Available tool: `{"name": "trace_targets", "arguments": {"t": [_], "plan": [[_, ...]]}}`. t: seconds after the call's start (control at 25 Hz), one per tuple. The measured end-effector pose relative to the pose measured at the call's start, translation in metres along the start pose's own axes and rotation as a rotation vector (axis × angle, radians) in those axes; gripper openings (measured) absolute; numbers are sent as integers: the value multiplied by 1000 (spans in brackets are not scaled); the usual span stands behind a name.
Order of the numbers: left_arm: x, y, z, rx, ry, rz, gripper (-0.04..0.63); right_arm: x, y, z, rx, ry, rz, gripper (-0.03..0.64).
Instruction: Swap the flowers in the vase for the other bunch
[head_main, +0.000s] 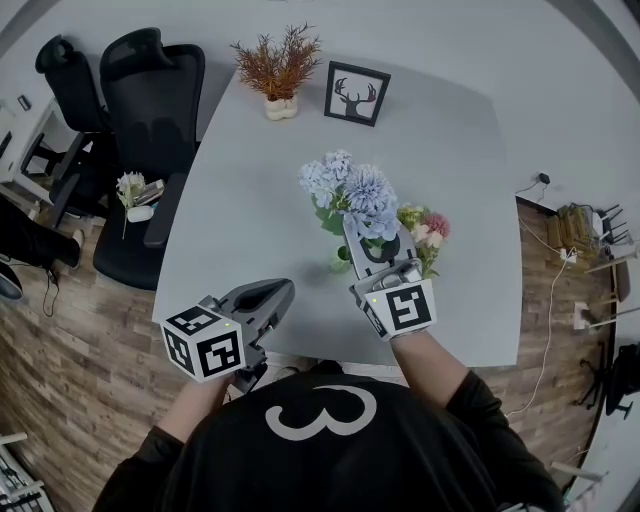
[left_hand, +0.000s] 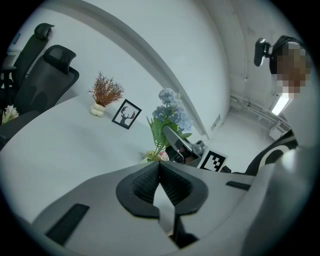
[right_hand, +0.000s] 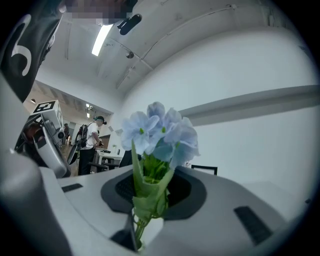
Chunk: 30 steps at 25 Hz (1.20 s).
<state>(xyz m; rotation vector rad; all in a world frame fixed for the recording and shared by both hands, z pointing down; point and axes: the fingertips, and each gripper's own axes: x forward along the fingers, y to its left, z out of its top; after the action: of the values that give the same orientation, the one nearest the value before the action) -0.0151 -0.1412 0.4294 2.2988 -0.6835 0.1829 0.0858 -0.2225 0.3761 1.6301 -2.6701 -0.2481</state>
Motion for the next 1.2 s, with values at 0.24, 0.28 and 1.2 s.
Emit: {"name": "trace_targets", "arguments": {"t": [0.24,0.28,1.2], "plan": [[-4,6,0,-10,1,12,11,3,1,-15,6,41,5,111],[-5,8,0,-13,1,14,9,4,1,-19,12,52,6,114],[-13,8,9,-10,-23,-20,11,1,5,-34,162,149,38,293]]}}
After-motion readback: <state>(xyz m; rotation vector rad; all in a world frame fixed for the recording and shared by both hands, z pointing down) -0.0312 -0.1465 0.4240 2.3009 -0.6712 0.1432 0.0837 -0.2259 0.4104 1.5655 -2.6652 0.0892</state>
